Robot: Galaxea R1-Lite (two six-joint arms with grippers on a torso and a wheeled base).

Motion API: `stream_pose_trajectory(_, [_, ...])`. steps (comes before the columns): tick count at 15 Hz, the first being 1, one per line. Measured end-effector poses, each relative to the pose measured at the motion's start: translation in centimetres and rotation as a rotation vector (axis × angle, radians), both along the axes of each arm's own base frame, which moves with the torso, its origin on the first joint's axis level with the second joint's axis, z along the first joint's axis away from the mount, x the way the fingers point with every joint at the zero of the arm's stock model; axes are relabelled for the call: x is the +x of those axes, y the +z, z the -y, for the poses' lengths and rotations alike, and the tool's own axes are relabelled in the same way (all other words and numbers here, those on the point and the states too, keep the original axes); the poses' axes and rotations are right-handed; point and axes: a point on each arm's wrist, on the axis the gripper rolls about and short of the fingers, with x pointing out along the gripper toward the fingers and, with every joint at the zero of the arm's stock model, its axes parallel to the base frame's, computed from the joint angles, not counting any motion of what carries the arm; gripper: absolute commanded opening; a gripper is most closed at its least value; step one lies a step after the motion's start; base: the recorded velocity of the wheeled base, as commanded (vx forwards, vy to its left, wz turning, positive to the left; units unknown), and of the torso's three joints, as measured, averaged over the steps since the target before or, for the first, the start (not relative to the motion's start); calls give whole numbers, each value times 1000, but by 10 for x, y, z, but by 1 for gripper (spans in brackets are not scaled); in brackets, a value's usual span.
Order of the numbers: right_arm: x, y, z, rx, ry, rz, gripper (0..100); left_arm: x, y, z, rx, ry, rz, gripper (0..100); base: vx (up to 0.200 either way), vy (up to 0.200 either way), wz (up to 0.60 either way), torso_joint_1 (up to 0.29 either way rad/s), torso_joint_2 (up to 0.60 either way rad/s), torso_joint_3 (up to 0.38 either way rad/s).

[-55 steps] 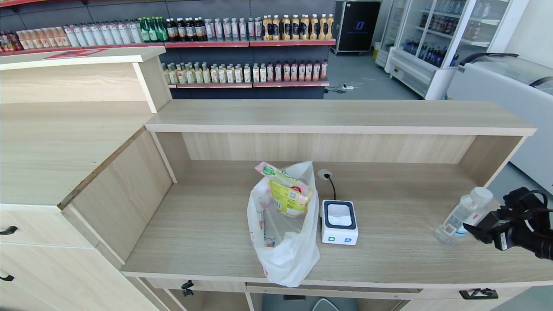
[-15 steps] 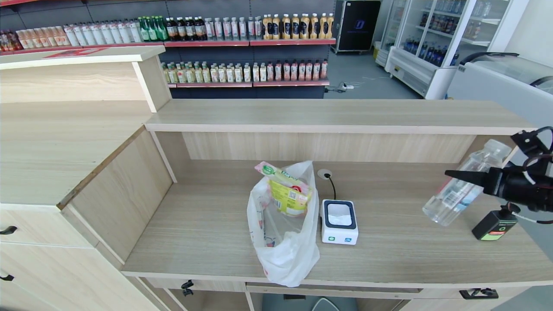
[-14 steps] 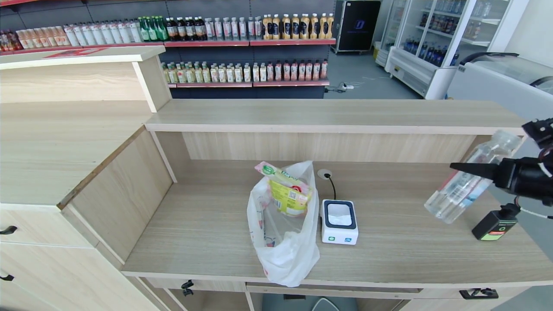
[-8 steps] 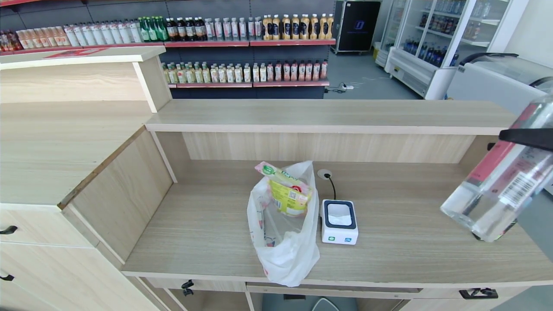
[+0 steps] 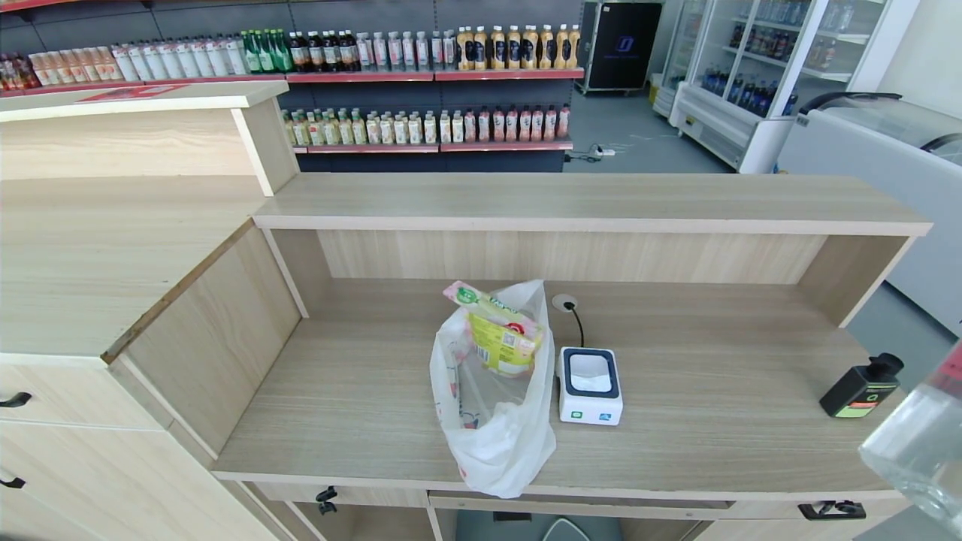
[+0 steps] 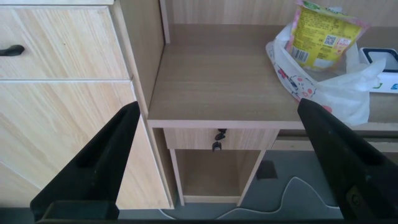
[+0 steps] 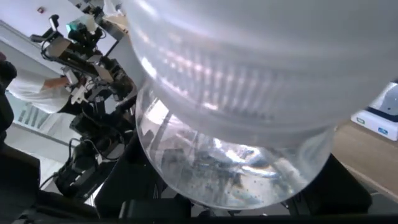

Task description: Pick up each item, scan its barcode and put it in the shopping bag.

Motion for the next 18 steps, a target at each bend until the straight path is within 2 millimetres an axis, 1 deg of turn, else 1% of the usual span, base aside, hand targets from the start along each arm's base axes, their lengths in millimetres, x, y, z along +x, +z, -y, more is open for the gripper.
stream_pose_trajectory(2, [-6, 1, 0, -1, 2, 14, 0, 0, 0, 0, 0, 0, 0, 100, 0, 0, 0, 0, 0, 0])
stream_pose_trajectory(6, [-27, 0, -2, 0, 6, -6, 0, 0, 0, 0, 0, 0, 0, 100, 0, 0, 0, 0, 0, 0])
stream_pose_trajectory(8, [-34, -1, -2, 0, 14, 1, 0, 0, 0, 0, 0, 0, 0, 100, 0, 0, 0, 0, 0, 0])
stream_pose_trajectory(10, [-37, 0, -2, -1, 14, 11, 0, 0, 0, 0, 0, 1, 0, 100, 0, 0, 0, 0, 0, 0])
stream_pose_trajectory(13, [-37, 2, -2, -7, -41, 22, 0, 0, 0, 0, 0, 0, 0, 100, 0, 0, 0, 0, 0, 0])
stream_pose_trajectory(18, [-38, 2, -3, -7, -23, 27, 0, 0, 0, 0, 0, 0, 0, 100, 0, 0, 0, 0, 0, 0])
